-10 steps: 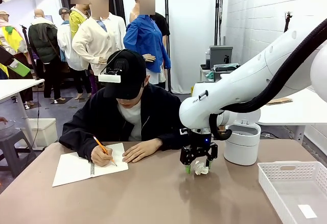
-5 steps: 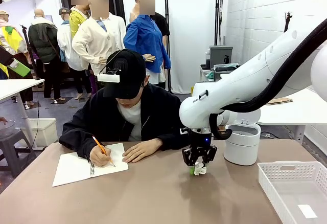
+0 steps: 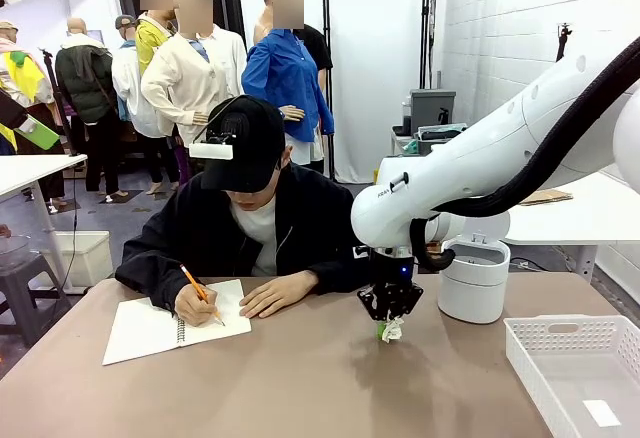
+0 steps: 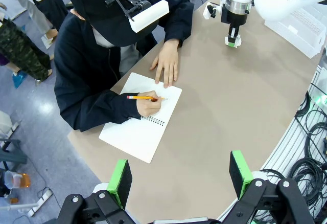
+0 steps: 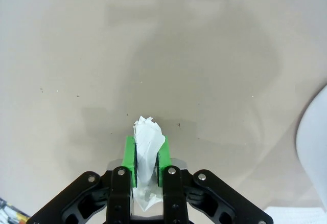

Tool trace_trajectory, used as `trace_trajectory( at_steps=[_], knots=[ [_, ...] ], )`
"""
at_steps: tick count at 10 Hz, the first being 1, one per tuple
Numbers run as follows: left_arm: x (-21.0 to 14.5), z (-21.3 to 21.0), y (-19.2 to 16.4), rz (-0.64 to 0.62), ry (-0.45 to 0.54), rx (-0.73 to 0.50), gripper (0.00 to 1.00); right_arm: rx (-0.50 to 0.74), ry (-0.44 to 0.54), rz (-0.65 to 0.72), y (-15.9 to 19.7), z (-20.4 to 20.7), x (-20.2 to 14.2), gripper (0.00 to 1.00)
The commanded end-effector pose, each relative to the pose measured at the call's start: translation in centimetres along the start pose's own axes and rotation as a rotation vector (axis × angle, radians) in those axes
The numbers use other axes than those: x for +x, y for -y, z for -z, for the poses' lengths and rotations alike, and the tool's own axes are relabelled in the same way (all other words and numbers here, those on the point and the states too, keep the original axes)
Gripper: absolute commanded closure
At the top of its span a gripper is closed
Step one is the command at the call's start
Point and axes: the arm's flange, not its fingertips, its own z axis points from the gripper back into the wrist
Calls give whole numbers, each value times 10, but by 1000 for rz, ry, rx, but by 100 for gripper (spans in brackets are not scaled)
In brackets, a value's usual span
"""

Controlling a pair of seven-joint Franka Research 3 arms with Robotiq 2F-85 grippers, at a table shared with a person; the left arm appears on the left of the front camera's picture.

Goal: Sort the paper based on its condition.
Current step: If a person hands you a paper, place it in the Organizing basket , and if it's crumpled, put it in the Trash can.

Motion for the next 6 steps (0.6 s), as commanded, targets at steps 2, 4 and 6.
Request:
trace_trajectory(
  at_steps=[2, 4, 6],
  knots=[
    [-1, -1, -1, -3, -3, 7, 0, -63, 39, -30, -23, -65, -26, 80],
    [-1, -1, -1, -3, -3, 7, 0, -73, 146, -60, -34, -128, -49, 80],
    [-1, -1, -1, -3, -3, 7, 0, -115, 214, -48, -32, -185, -66, 80]
  ],
)
